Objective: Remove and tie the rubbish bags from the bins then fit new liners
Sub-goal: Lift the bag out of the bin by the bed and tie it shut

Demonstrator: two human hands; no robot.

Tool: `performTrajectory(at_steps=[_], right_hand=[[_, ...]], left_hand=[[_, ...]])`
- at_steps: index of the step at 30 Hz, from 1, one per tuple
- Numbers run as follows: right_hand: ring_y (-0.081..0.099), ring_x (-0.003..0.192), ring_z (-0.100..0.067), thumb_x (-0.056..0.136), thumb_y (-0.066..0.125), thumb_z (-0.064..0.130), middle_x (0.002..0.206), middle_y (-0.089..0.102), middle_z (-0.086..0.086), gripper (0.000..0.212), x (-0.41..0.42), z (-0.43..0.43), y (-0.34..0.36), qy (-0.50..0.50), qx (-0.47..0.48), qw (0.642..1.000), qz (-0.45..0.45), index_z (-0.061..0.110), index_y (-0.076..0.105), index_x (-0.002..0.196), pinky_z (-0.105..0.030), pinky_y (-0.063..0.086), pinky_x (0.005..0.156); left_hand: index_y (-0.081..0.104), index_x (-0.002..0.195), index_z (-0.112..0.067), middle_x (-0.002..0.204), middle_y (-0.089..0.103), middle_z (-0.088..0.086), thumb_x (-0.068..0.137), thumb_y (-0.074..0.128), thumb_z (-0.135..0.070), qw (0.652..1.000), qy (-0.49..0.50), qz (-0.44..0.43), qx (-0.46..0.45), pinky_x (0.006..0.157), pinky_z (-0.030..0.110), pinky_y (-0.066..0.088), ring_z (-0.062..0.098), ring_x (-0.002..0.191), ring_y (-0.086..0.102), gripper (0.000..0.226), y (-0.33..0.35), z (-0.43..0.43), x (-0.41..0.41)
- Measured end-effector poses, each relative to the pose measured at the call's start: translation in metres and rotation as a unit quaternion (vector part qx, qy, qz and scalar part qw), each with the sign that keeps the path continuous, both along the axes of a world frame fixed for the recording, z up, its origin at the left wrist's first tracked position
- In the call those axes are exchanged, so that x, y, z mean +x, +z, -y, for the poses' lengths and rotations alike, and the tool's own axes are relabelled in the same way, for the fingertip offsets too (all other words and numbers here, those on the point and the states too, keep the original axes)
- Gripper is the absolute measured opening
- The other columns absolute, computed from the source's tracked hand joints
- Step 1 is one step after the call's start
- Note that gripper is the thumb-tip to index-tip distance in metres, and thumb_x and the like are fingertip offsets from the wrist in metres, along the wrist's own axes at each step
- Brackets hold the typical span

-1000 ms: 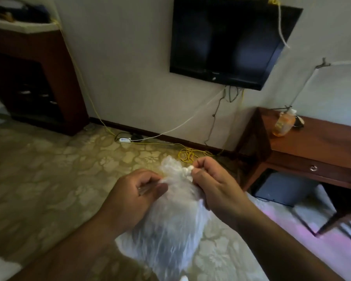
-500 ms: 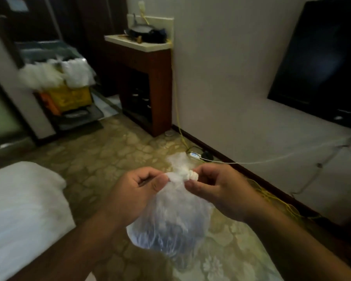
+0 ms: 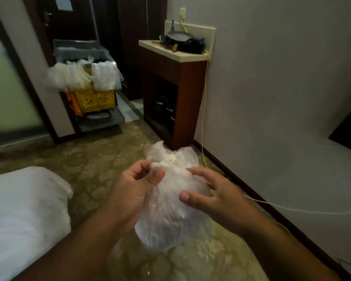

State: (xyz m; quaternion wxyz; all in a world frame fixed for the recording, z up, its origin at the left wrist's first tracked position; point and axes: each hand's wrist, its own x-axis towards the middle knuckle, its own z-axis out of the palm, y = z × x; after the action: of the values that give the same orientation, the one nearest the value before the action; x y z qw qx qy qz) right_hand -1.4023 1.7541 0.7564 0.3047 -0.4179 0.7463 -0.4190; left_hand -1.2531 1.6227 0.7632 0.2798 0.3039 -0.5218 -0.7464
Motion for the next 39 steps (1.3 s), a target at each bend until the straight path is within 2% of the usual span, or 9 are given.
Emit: performTrajectory(at_steps=[6,12,16,20,23,26,33,36,39], right_hand=[[0.068,0.085,-0.007,0.092,0.065,0.040,0.097,0.069,0.008,0.008,-0.041,0.090,-0.006,-0.106,-0.051,0.993,-0.013,0.032,0.066,0.094,-0.028,0.062,0.070],[0.069,0.084,-0.031,0.096,0.062,0.028,0.088,0.071,-0.006,0.017,-0.089,0.175,-0.014,-0.128,-0.091,0.981,0.114,0.020,0.069,0.083,-0.052,0.059,0.076],[0.069,0.080,-0.026,0.097,0.061,0.026,0.091,0.072,-0.006,0.020,-0.128,0.245,-0.012,-0.107,-0.128,0.959,0.230,0.024,0.073,0.082,-0.042,0.060,0.073],[0.071,0.085,-0.025,0.097,0.059,0.022,0.103,0.072,-0.010,0.014,-0.170,0.314,0.000,-0.022,-0.154,0.953,0.261,0.015,0.070,0.100,-0.038,0.059,0.071],[0.072,0.101,-0.024,0.090,0.063,0.041,0.116,0.071,-0.005,0.038,-0.191,0.359,0.005,0.071,-0.155,0.945,0.280,0.020,0.064,0.121,-0.035,0.059,0.075],[0.069,0.112,-0.016,0.067,0.069,0.069,0.129,0.064,0.007,0.079,-0.203,0.405,0.005,0.097,-0.141,0.934,0.314,0.039,0.050,0.139,-0.034,0.060,0.080],[0.064,0.107,-0.016,0.063,0.064,0.070,0.132,0.052,0.010,0.091,-0.220,0.507,-0.007,0.078,-0.088,0.959,0.259,0.047,0.033,0.146,-0.038,0.062,0.080],[0.063,0.114,-0.024,0.052,0.067,0.088,0.141,0.052,0.003,0.104,-0.234,0.557,-0.020,0.073,-0.040,0.957,0.276,0.053,0.032,0.144,-0.049,0.058,0.091],[0.068,0.110,-0.024,0.058,0.071,0.079,0.132,0.061,0.002,0.095,-0.246,0.609,-0.025,0.091,-0.026,0.937,0.335,0.052,0.037,0.142,-0.042,0.061,0.081]], left_hand=[[0.071,0.093,-0.020,0.103,0.074,0.007,0.073,0.070,-0.033,1.000,-0.018,0.006,-0.022,0.080,0.050,0.059,0.028,0.096,0.072,0.023,-0.005,0.082,-0.044],[0.070,0.109,-0.026,0.106,0.074,-0.003,0.078,0.055,-0.050,0.996,0.039,0.046,-0.062,0.081,0.035,0.060,0.016,0.097,0.071,0.042,-0.028,0.156,-0.071],[0.052,0.135,-0.040,0.130,0.059,-0.013,0.074,0.056,-0.060,0.978,0.118,0.130,-0.109,0.091,0.033,0.054,0.010,0.113,0.060,0.064,-0.041,0.219,-0.091],[0.054,0.134,-0.034,0.129,0.067,0.004,0.080,0.055,-0.065,0.990,0.075,0.045,0.112,0.100,0.051,0.049,0.027,0.114,0.066,0.062,-0.034,0.274,-0.118],[0.057,0.128,-0.031,0.114,0.074,0.000,0.089,0.049,-0.054,0.989,0.108,0.032,0.091,0.083,0.039,0.058,0.021,0.101,0.072,0.046,-0.024,0.302,-0.138],[0.048,0.134,-0.040,0.112,0.069,-0.011,0.075,0.057,-0.063,0.980,0.172,0.096,0.025,0.065,0.028,0.058,0.014,0.095,0.071,0.064,-0.028,0.335,-0.152],[0.051,0.137,-0.031,0.121,0.070,0.001,0.072,0.076,-0.061,0.976,0.209,0.050,0.027,0.091,0.049,0.057,0.023,0.106,0.070,0.076,-0.040,0.412,-0.174],[0.053,0.135,-0.029,0.119,0.071,-0.001,0.076,0.066,-0.052,0.977,0.208,0.036,0.023,0.090,0.043,0.058,0.018,0.104,0.071,0.065,-0.045,0.457,-0.187],[0.051,0.134,-0.030,0.121,0.068,-0.003,0.078,0.058,-0.051,0.979,0.201,0.003,0.032,0.087,0.033,0.057,0.014,0.105,0.069,0.061,-0.045,0.509,-0.198]])
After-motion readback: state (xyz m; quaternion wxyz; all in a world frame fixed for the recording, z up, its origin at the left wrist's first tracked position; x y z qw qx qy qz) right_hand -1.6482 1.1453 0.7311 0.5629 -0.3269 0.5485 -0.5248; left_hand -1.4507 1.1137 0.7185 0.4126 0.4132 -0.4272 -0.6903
